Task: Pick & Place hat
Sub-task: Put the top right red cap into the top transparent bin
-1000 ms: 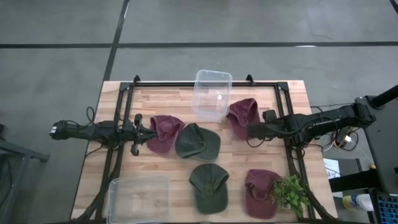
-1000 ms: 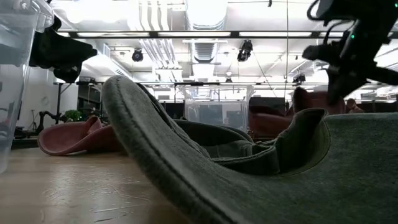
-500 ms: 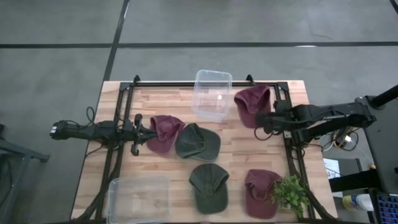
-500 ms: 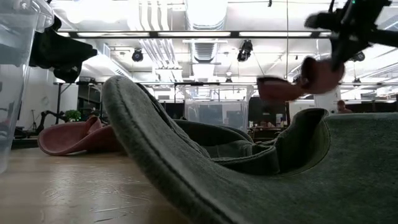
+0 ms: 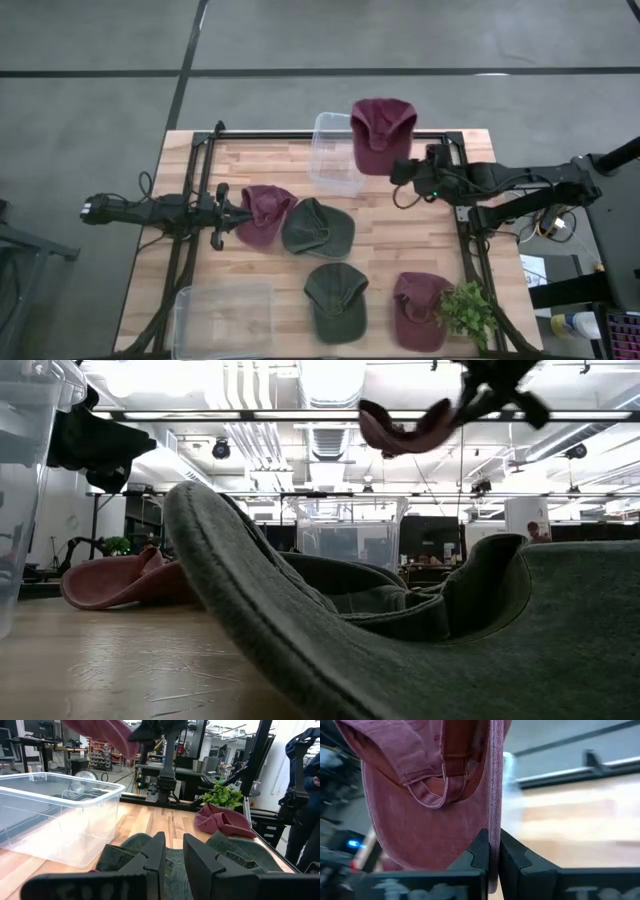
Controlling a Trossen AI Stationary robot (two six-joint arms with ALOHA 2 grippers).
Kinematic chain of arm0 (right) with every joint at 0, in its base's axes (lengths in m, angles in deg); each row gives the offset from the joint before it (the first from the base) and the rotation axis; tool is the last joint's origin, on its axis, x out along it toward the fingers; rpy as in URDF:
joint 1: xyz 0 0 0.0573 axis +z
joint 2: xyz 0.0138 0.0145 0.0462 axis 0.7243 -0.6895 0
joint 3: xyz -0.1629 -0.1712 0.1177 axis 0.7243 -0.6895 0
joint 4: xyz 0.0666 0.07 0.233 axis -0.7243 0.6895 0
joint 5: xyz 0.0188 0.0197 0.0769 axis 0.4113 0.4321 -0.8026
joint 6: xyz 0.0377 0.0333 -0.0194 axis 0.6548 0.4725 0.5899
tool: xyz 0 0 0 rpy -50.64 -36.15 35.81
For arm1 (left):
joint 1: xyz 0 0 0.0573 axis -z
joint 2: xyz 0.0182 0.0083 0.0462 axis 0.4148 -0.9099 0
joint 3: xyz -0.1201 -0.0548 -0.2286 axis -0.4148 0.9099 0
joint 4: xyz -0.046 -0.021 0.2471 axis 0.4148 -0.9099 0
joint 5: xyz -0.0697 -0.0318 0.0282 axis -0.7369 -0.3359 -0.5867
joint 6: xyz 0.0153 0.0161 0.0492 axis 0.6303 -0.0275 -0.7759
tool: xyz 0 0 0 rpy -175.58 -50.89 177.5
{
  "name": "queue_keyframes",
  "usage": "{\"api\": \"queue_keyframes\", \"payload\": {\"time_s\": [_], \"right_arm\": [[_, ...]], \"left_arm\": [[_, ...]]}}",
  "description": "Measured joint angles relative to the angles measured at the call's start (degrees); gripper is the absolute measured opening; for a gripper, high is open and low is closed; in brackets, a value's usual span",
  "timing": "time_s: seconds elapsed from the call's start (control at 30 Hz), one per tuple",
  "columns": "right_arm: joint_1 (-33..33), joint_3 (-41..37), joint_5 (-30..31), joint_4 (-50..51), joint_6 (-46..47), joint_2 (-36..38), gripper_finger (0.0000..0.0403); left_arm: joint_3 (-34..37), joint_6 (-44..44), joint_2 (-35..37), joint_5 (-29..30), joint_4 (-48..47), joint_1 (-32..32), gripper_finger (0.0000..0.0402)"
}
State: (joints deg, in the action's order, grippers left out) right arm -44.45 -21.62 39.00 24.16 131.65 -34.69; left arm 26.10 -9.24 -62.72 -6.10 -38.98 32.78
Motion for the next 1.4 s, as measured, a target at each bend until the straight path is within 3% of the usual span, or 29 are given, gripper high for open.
{"api": "queue_keyframes", "payload": {"time_s": [0.13,0.3,0.53,0.83,1.1,1.4], "right_arm": [[-3.15,-0.87,-5.35,-12.63,-7.77,-2.95,0.0013],[-6.63,-0.85,-5.94,-20.23,-8.81,-7.68,0.0013],[-11.72,0.69,-11.9,-20.7,-2.72,-16.59,0.0013],[-13.9,7.19,-17.53,-19.4,-2.84,-25.85,0.0013],[-14.45,12.29,-17.46,-7.61,-0.08,-29.12,0.0013],[-14.45,11.89,-18.42,-6.88,0.93,-29.66,0.0013]], "left_arm": [[0.01,-0.01,0.0,0.0,0.0,0.04,0.006],[0.01,-0.01,0.0,-0.01,0.0,0.04,0.006],[-0.01,-0.01,0.0,-0.01,0.0,0.02,0.006],[0.0,-0.01,0.0,-0.01,0.0,0.02,0.006],[0.0,-0.01,0.0,-0.01,0.0,0.02,0.006],[-0.01,-0.01,0.0,0.0,0.0,-0.02,0.006]]}}
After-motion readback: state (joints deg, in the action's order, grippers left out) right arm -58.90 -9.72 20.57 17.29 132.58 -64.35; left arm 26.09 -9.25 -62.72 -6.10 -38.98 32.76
